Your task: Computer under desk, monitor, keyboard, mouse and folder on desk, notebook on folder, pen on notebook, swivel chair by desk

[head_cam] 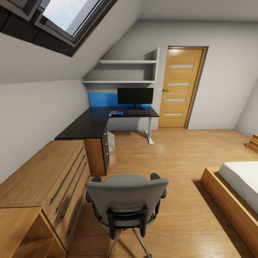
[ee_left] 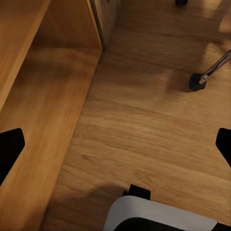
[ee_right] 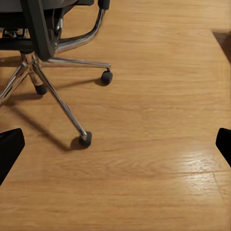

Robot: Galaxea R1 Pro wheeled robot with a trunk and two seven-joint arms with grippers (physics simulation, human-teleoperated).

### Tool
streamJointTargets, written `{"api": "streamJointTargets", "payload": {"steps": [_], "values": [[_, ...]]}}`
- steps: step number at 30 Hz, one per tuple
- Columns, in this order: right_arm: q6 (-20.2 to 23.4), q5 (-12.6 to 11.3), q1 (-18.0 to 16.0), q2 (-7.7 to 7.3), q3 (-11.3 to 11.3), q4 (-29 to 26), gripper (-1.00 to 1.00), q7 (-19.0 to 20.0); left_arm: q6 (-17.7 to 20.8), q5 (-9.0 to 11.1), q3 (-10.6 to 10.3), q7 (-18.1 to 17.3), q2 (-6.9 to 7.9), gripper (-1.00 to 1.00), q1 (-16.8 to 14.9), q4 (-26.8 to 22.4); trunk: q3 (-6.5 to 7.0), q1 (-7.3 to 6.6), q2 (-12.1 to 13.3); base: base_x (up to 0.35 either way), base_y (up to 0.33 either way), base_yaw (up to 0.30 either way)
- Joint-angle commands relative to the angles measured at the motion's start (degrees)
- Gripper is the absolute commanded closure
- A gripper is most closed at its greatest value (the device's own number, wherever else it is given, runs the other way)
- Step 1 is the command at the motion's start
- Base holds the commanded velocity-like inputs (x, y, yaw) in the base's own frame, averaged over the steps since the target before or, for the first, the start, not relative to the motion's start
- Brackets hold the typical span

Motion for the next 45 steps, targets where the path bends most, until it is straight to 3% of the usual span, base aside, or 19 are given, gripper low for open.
{"api": "streamJointTargets", "payload": {"steps": [1,45], "values": [[-0.1,-0.2,0.0,0.03,0.5,0.1,-1.0,-0.3,0.0,0.0,-0.5,0.6,0.03,-1.0,0.0,-0.1,-0.25,0.23,-0.5,0.0,0.0,0.0],[-0.2,-0.1,0.0,-0.31,0.6,0.1,-1.0,-0.3,-0.1,-0.1,-0.6,0.5,-0.39,-1.0,0.0,-0.2,-8.15,9.89,-18.1,0.0,0.0,0.0]]}}
